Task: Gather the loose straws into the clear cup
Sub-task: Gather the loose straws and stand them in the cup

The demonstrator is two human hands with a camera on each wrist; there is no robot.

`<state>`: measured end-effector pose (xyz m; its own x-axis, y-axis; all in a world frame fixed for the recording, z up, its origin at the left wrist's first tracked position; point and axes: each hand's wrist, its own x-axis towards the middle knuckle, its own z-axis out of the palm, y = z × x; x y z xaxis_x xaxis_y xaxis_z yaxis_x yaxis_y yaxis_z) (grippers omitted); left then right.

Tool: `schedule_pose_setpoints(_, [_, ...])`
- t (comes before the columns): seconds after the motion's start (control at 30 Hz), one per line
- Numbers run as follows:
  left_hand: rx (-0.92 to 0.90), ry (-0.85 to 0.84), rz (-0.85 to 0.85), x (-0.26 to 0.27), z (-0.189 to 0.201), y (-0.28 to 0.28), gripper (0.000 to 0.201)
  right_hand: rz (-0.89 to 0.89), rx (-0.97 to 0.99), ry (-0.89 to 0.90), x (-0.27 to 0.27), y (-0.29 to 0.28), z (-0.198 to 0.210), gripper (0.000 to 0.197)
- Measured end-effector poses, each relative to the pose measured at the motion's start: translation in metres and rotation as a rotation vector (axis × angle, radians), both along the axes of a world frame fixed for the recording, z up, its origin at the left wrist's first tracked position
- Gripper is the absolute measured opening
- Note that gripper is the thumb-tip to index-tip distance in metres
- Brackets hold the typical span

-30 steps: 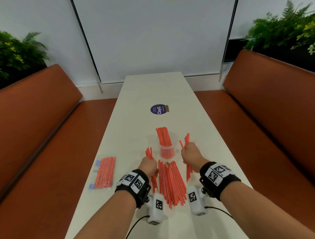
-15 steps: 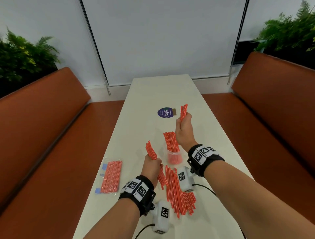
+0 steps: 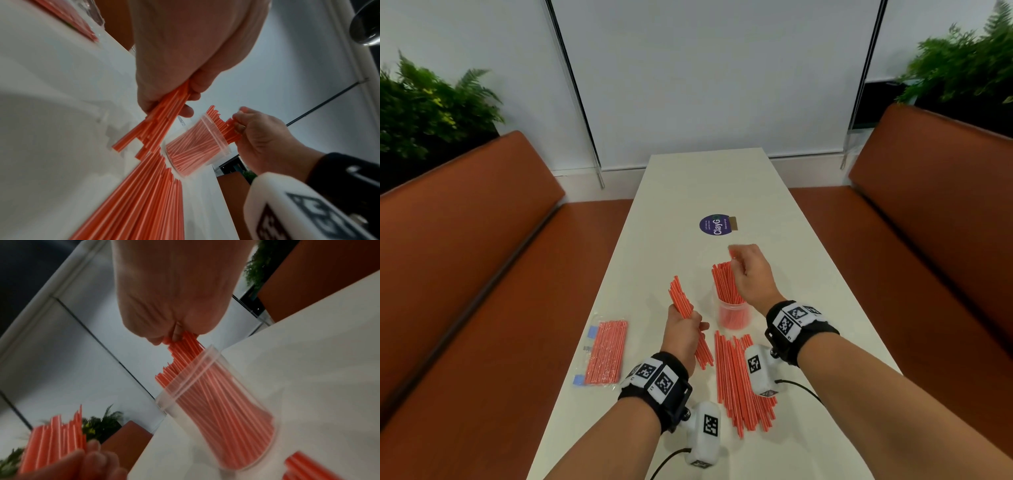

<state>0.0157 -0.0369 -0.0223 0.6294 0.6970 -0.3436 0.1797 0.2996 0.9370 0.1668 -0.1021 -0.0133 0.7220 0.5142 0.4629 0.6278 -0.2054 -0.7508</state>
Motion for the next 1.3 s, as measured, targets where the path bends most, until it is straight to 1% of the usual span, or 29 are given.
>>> schedule_pose_setpoints(0.07, [-0.032, -0.025, -0.009, 0.001, 0.002, -0.002, 0.020, -0.012, -0.092, -0.056, 0.002, -0.002, -0.003, 0.022])
schedule_pose_setpoints(0.13, [-0.053, -0.039, -0.017, 0.001, 0.002, -0.004, 0.020, -0.037, -0.088, -0.031, 0.000, -0.006, -0.001, 0.029])
schedule_pose_setpoints(0.2, [-0.074, -0.051, -0.025, 0.001, 0.003, -0.005, 0.017, -0.017, -0.075, -0.030, -0.002, -0.007, 0.001, 0.041])
schedule_pose_setpoints(0.23, [-0.087, -0.056, -0.028, 0.001, 0.003, -0.006, 0.016, 0.004, -0.130, -0.064, -0.001, -0.007, 0.000, 0.044])
schedule_pose_setpoints(0.3, [-0.110, -0.066, -0.035, 0.001, 0.003, -0.008, 0.017, 0.043, -0.347, -0.158, 0.001, -0.005, -0.005, 0.041])
schedule_pose_setpoints(0.33, [-0.117, -0.072, -0.038, 0.000, 0.004, -0.009, 0.017, 0.046, -0.431, -0.167, 0.001, -0.005, -0.007, 0.039])
schedule_pose_setpoints(0.37, [-0.123, -0.079, -0.039, 0.000, 0.004, -0.010, 0.018, 0.034, -0.461, -0.147, 0.002, -0.005, -0.007, 0.037])
schedule_pose_setpoints(0.4, [-0.129, -0.086, -0.040, 0.000, 0.004, -0.010, 0.020, 0.016, -0.456, -0.138, 0.002, -0.006, -0.007, 0.035])
schedule_pose_setpoints(0.43, [-0.134, -0.091, -0.042, 0.000, 0.004, -0.010, 0.021, -0.003, -0.447, -0.165, 0.002, -0.007, -0.007, 0.033])
schedule_pose_setpoints(0.5, [-0.136, -0.095, -0.052, -0.001, 0.004, -0.011, 0.022, -0.036, -0.413, -0.291, -0.002, -0.010, -0.005, 0.035])
schedule_pose_setpoints(0.53, [-0.132, -0.095, -0.061, -0.001, 0.004, -0.012, 0.022, -0.033, -0.385, -0.352, -0.004, -0.011, -0.002, 0.040])
schedule_pose_setpoints(0.57, [-0.123, -0.095, -0.077, -0.002, 0.005, -0.013, 0.022, -0.001, -0.336, -0.379, -0.008, -0.012, 0.002, 0.046])
schedule_pose_setpoints(0.6, [-0.107, -0.098, -0.100, -0.002, 0.005, -0.014, 0.023, 0.066, -0.280, -0.358, -0.014, -0.012, 0.008, 0.050])
schedule_pose_setpoints(0.67, [-0.052, -0.129, -0.183, -0.002, 0.009, -0.019, 0.026, 0.256, -0.229, -0.262, -0.028, -0.010, 0.021, 0.051])
schedule_pose_setpoints(0.73, [0.005, -0.182, -0.270, -0.001, 0.014, -0.026, 0.033, 0.380, -0.322, -0.221, -0.042, -0.006, 0.030, 0.050])
schedule_pose_setpoints(0.8, [0.028, -0.210, -0.284, 0.001, 0.019, -0.032, 0.028, 0.446, -0.461, -0.230, -0.052, -0.003, 0.034, 0.043])
schedule_pose_setpoints(0.83, [0.012, -0.224, -0.273, 0.002, 0.021, -0.034, 0.025, 0.465, -0.501, -0.230, -0.055, -0.003, 0.035, 0.039])
schedule_pose_setpoints(0.87, [-0.010, -0.251, -0.269, 0.002, 0.020, -0.035, 0.023, 0.480, -0.500, -0.213, -0.056, -0.005, 0.037, 0.038])
schedule_pose_setpoints(0.93, [-0.013, -0.286, -0.298, 0.002, 0.025, -0.035, 0.029, 0.486, -0.402, -0.121, -0.057, -0.012, 0.040, 0.039])
schedule_pose_setpoints(1.0, [-0.010, -0.317, -0.321, 0.001, 0.034, -0.032, 0.041, 0.436, -0.231, 0.031, -0.060, -0.024, 0.041, 0.044])
schedule_pose_setpoints(1.03, [-0.009, -0.332, -0.298, 0.002, 0.038, -0.029, 0.040, 0.393, -0.151, 0.117, -0.062, -0.030, 0.040, 0.047])
schedule_pose_setpoints(1.07, [-0.011, -0.357, -0.260, 0.003, 0.042, -0.025, 0.035, 0.348, -0.110, 0.209, -0.063, -0.037, 0.037, 0.050])
schedule_pose_setpoints(1.1, [0.001, -0.366, -0.213, 0.005, 0.046, -0.021, 0.029, 0.305, -0.129, 0.290, -0.065, -0.044, 0.033, 0.053])
schedule_pose_setpoints(1.13, [0.012, -0.379, -0.168, 0.007, 0.048, -0.017, 0.026, 0.281, -0.212, 0.360, -0.066, -0.051, 0.030, 0.054])
schedule_pose_setpoints(1.17, [0.038, -0.380, -0.136, 0.009, 0.050, -0.014, 0.026, 0.308, -0.318, 0.445, -0.068, -0.058, 0.027, 0.056])
schedule_pose_setpoints(1.2, [0.068, -0.386, -0.121, 0.011, 0.050, -0.013, 0.026, 0.375, -0.390, 0.556, -0.070, -0.064, 0.024, 0.061])
schedule_pose_setpoints(1.23, [0.111, -0.379, -0.123, 0.013, 0.051, -0.015, 0.025, 0.451, -0.399, 0.681, -0.071, -0.068, 0.021, 0.063])
schedule_pose_setpoints(1.27, [0.160, -0.370, -0.140, 0.015, 0.050, -0.018, 0.022, 0.512, -0.352, 0.790, -0.072, -0.070, 0.019, 0.060])
schedule_pose_setpoints(1.3, [0.208, -0.351, -0.166, 0.017, 0.050, -0.023, 0.017, 0.543, -0.288, 0.859, -0.074, -0.070, 0.019, 0.055])
